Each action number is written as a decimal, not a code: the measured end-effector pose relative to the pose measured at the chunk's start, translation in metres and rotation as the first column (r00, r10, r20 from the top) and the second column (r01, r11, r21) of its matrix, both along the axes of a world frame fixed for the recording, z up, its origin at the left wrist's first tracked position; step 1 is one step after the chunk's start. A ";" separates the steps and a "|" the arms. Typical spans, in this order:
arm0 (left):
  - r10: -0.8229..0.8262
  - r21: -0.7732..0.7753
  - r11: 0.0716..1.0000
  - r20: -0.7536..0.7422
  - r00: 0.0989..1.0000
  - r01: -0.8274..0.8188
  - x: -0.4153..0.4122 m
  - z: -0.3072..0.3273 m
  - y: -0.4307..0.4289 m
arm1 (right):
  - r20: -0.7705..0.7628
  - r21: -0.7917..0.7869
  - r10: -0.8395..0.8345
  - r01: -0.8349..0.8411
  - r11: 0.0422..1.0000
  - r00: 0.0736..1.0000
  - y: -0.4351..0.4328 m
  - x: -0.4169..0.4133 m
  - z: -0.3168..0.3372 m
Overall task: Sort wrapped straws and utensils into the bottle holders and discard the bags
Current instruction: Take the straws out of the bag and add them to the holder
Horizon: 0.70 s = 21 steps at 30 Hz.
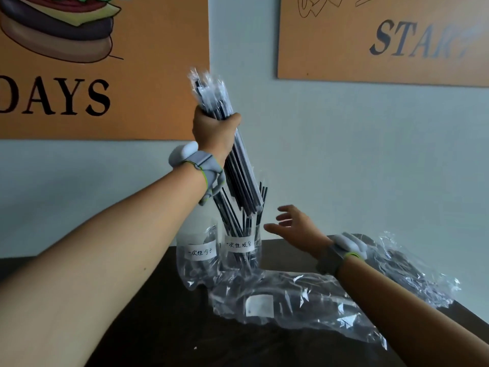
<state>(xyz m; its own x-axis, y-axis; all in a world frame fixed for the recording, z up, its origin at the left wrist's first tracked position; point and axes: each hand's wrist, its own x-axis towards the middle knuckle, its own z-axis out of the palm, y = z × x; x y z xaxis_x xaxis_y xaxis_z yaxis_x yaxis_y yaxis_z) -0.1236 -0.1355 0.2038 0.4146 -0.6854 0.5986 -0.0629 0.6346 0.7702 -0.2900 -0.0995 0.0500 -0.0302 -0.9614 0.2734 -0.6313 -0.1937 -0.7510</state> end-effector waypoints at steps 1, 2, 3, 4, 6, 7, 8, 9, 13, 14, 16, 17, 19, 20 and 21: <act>-0.003 0.012 1.000 0.024 1.000 0.003 -0.003 -0.005 -0.005 | 0.043 0.045 0.011 -0.012 0.999 0.999 -0.006 0.004 0.003; -0.003 0.023 1.000 0.047 0.999 0.002 -0.006 -0.010 -0.009 | 0.061 0.083 0.020 -0.025 0.996 0.998 -0.011 0.008 0.005; 0.002 0.036 0.999 0.070 0.998 -0.004 -0.009 -0.015 -0.014 | 0.068 0.115 0.029 -0.037 0.993 0.997 -0.018 0.011 0.006; 0.007 0.055 0.998 0.092 0.996 -0.012 -0.010 -0.021 -0.016 | 0.077 0.144 0.037 -0.048 0.988 0.996 -0.021 0.014 0.007; 0.008 0.092 0.996 0.124 0.992 -0.019 -0.013 -0.032 -0.025 | 0.101 0.191 0.037 -0.056 0.980 0.994 -0.032 0.018 0.006; 0.006 0.111 0.994 0.138 0.990 -0.022 -0.014 -0.038 -0.028 | 0.114 0.211 0.034 -0.057 0.976 0.993 -0.037 0.020 0.005; -0.002 0.132 0.991 0.154 0.988 -0.019 -0.014 -0.044 -0.031 | 0.134 0.232 0.032 -0.063 0.971 0.990 -0.040 0.022 0.003; -0.013 0.151 0.988 0.168 0.986 -0.013 -0.015 -0.050 -0.034 | 0.155 0.248 0.032 -0.070 0.966 0.987 -0.043 0.024 0.001; -0.076 0.208 0.978 0.221 0.972 0.029 -0.018 -0.068 -0.045 | 0.205 0.270 0.031 -0.087 0.959 0.978 -0.055 0.028 -0.008; -0.095 0.222 0.974 0.231 0.968 0.042 -0.018 -0.070 -0.047 | 0.224 0.268 0.035 -0.096 0.959 0.974 -0.057 0.029 -0.010; -0.125 0.255 0.965 0.262 0.957 0.056 -0.018 -0.071 -0.049 | 0.266 0.264 0.051 -0.124 0.957 0.963 -0.061 0.031 -0.013; -0.140 0.274 0.960 0.275 0.951 0.062 -0.018 -0.072 -0.050 | 0.286 0.259 0.065 -0.142 0.955 0.956 -0.062 0.032 -0.014; -0.157 0.307 0.949 0.281 0.947 0.066 -0.017 -0.073 -0.053 | 0.324 0.233 0.088 -0.170 0.958 0.942 -0.064 0.034 -0.014; -0.157 0.321 0.945 0.277 0.948 0.063 -0.015 -0.073 -0.053 | 0.343 0.206 0.099 -0.178 0.962 0.934 -0.065 0.037 -0.014; -0.157 0.335 0.940 0.272 0.950 0.059 -0.016 -0.075 -0.054 | 0.363 0.174 0.103 -0.176 0.969 0.926 -0.066 0.038 -0.015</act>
